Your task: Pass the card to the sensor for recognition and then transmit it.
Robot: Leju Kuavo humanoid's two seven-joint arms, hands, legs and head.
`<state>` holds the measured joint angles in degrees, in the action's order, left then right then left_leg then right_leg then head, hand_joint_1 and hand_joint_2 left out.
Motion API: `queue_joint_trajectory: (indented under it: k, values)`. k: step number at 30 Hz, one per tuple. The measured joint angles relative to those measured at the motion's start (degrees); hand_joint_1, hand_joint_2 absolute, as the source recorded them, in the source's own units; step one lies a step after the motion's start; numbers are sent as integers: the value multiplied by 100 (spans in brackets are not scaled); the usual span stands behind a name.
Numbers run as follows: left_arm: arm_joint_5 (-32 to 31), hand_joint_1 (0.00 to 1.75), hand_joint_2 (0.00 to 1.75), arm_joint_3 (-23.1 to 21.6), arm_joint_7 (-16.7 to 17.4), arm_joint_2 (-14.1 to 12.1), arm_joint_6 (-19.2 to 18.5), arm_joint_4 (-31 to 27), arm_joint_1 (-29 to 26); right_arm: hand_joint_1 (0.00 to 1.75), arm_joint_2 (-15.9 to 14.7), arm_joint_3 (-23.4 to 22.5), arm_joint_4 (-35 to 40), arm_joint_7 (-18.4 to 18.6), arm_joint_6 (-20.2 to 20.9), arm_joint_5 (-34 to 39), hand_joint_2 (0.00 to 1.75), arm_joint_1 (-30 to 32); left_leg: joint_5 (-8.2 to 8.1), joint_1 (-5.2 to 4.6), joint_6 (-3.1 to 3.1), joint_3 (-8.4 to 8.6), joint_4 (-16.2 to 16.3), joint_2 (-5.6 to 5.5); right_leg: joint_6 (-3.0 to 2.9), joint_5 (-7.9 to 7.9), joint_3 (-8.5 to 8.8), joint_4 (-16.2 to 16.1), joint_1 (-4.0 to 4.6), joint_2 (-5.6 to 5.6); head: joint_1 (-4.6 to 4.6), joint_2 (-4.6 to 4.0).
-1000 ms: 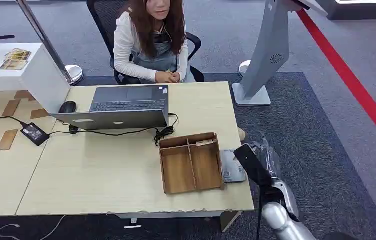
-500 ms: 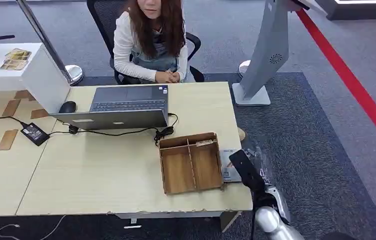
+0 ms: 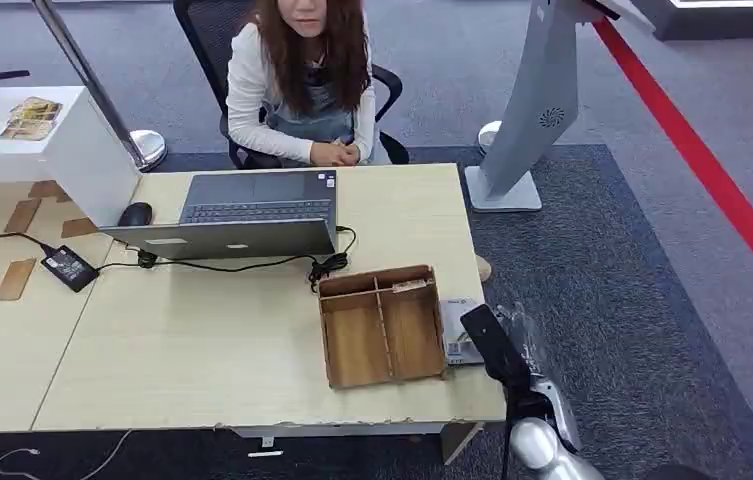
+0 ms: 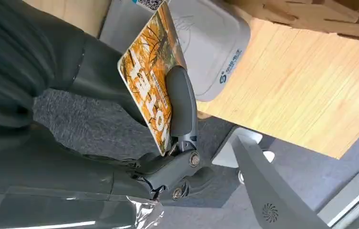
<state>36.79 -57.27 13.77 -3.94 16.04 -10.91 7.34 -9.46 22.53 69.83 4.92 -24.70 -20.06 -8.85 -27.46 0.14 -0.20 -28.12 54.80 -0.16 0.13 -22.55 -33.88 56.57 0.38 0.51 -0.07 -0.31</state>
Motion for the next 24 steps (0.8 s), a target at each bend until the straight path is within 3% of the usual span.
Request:
queue_joint_trajectory:
  k: [20,24]
  values:
    - [-63,0,0,4,-20,2,-31,0,-3,175,-122,-17,45,85,-291,-72,175,126,0,0,0,0,0,0,0,0,0,0,0,0,0,0]
    - [-151,0,0,4,-63,-13,-63,0,-3,175,-289,-101,481,377,-227,-567,175,-6,1,-1,0,-1,0,0,0,2,0,0,-3,1,0,-2]
